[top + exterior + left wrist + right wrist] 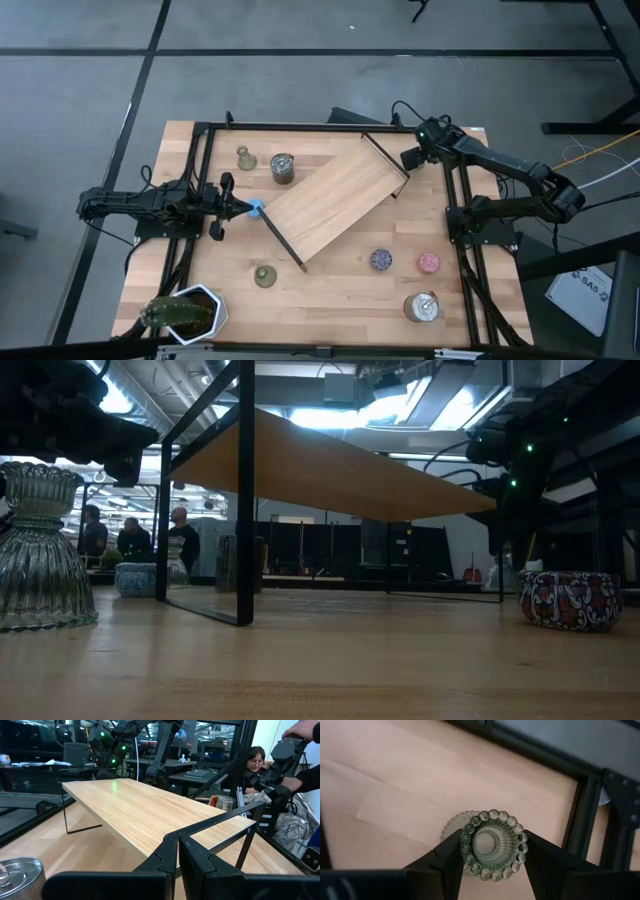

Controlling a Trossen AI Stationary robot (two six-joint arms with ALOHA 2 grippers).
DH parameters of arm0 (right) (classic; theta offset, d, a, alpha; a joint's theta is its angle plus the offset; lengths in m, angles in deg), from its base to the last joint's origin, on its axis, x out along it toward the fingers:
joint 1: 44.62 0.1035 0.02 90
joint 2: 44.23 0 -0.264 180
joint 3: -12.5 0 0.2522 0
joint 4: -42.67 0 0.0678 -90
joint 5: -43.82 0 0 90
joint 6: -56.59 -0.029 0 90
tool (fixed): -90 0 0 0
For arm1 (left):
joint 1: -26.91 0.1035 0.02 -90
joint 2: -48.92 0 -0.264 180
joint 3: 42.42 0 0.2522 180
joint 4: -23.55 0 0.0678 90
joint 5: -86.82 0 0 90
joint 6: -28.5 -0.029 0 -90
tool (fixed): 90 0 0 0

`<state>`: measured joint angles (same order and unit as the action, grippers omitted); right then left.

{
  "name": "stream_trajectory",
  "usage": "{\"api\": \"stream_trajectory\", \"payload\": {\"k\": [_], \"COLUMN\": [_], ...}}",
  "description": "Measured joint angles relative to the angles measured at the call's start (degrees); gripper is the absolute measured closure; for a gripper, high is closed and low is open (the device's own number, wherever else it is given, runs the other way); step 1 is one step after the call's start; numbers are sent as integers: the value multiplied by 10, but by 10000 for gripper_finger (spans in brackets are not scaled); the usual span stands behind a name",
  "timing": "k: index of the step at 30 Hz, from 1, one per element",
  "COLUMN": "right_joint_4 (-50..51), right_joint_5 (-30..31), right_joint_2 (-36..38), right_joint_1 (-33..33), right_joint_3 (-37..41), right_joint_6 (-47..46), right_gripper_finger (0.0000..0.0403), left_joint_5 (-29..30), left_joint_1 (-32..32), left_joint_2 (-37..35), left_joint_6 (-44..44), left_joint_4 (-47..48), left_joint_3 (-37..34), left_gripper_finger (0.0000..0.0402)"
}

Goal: Pick & Place candle stick holders
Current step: Put the top right transparent candle holder on the shelf

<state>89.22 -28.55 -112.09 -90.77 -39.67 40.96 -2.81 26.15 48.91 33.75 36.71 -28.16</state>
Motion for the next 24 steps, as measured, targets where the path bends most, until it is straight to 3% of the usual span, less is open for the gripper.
{"api": "stream_trajectory", "payload": {"k": [24], "right_joint_4": [206], "right_joint_5": [3], "right_joint_2": [5], "right_joint_1": [3], "right_joint_3": [-236], "right_joint_6": [53], "right_gripper_finger": [224], "left_joint_5": [0], "left_joint_1": [0], "left_joint_2": [0], "left_joint_6": [0], "left_joint_4": [0], "left_joint_3": [0], "left_gripper_finger": [389]}}
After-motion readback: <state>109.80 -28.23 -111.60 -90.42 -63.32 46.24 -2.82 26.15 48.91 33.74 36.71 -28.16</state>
